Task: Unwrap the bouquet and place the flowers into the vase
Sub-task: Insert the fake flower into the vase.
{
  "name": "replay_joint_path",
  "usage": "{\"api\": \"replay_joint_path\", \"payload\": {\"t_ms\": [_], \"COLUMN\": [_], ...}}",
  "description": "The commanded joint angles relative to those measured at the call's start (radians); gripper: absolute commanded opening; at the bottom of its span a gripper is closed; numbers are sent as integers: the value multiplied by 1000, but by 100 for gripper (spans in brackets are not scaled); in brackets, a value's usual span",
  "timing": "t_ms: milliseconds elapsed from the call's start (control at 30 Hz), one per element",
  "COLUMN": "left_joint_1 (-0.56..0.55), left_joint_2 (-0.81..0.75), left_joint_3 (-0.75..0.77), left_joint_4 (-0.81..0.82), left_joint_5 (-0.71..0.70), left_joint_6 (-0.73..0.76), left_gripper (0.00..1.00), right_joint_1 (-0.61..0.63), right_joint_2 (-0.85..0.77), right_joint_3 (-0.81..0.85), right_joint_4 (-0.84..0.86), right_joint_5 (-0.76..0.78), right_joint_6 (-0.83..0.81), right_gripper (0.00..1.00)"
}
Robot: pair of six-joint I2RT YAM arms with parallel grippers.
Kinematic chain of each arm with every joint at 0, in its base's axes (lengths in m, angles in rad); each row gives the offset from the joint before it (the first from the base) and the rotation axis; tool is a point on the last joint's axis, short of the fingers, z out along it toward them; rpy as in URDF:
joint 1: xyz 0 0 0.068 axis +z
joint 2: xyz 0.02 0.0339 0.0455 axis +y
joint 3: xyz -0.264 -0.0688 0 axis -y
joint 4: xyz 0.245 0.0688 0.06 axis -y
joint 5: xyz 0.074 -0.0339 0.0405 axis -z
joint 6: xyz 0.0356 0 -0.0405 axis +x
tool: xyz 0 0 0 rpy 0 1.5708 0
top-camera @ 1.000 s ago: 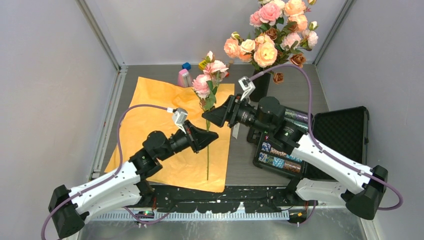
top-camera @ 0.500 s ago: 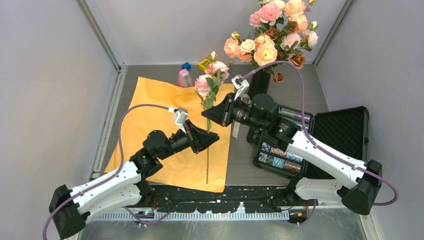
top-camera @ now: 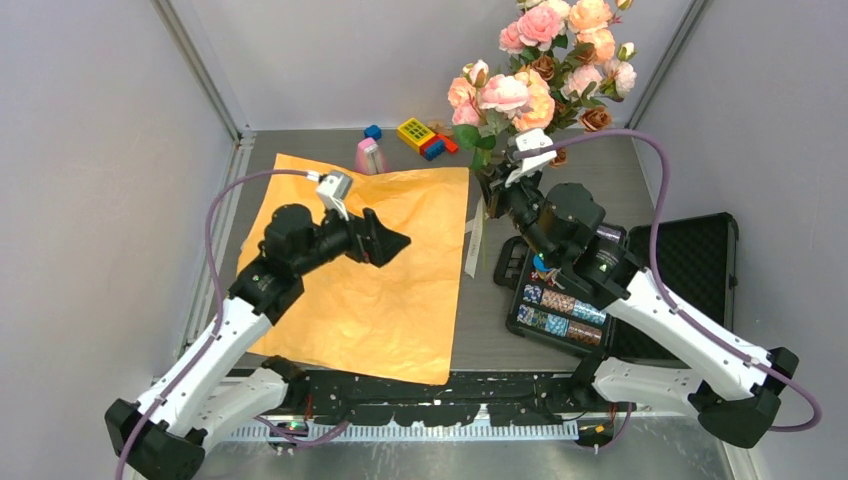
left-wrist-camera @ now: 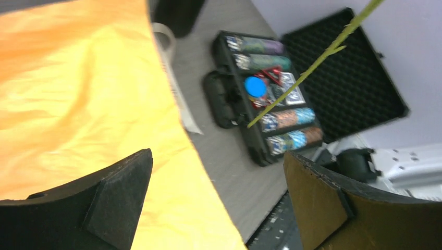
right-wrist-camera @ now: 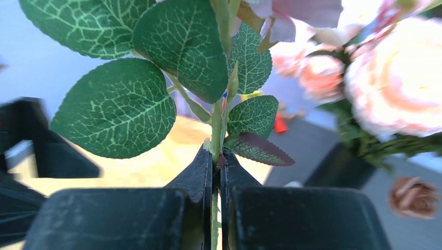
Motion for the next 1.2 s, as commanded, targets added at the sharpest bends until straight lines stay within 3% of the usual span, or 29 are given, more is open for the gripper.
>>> {"api": "replay_joint_path", "payload": {"t_ms": [0, 200, 400, 533, 700, 1167], "left_joint_1": [184, 466, 491, 493, 498, 499], "left_joint_2": [29, 71, 91, 66, 24, 34], "left_joint_3": [81, 163, 232, 220, 119, 115], "left_joint_4": [-209, -236, -324, -336, -247, -260], "left_joint_5": [121, 221, 60, -17, 14, -15], "left_joint_6": [124, 172, 314, 366, 386, 392], "left_gripper": [100, 100, 100, 100, 100, 100], "right_joint_1": [-10, -122, -215, -255, -288, -305], "right_joint_2": [59, 152, 214, 275, 356, 410], "right_joint_3": [17, 27, -38, -44, 7, 64], "right_joint_4": [205, 469, 825, 978, 1049, 1079], "right_joint_5": [203, 117, 70, 2, -67, -134], "right_joint_6": [-356, -431, -517, -571, -606, -665], "right_gripper": [0, 0, 0, 0, 0, 0]}}
